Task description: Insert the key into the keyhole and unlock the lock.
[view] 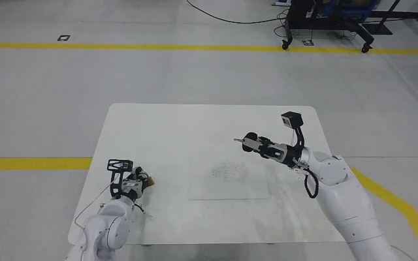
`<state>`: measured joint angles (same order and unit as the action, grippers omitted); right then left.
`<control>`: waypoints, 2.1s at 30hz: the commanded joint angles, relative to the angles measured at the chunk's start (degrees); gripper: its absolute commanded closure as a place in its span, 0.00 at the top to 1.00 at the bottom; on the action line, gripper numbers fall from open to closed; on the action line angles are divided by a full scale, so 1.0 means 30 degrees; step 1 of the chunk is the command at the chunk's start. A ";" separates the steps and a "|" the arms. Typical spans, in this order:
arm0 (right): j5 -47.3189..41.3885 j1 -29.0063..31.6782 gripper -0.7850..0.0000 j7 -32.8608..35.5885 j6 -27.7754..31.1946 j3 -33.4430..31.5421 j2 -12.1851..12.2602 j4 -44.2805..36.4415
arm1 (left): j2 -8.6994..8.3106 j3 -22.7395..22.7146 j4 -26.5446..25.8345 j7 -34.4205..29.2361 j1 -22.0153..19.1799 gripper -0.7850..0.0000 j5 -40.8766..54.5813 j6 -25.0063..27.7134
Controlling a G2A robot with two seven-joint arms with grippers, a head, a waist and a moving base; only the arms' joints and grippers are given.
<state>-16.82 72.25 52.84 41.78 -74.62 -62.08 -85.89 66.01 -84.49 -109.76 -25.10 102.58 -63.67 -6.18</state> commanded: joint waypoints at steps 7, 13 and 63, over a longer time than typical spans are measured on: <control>0.0000 0.0000 0.00 0.0000 0.0000 0.0000 0.0000 0.0000 | 0.0161 -0.0713 0.0198 -0.0249 -0.0183 0.00 0.3836 -0.0002; 0.0000 0.0000 0.00 0.0000 0.0000 0.0000 0.0000 0.0000 | 0.0474 -0.1774 0.1047 0.0121 -0.0963 0.00 1.1538 0.0365; -0.1908 -0.1224 0.00 -0.4212 0.0480 0.2103 -0.0799 0.1092 | 0.2118 0.4199 0.8537 -0.3071 -0.9500 0.00 3.5487 -0.6150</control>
<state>-22.61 68.47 40.49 43.37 -67.60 -64.59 -82.20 72.33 -72.90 -84.41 -34.30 74.91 43.69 -21.27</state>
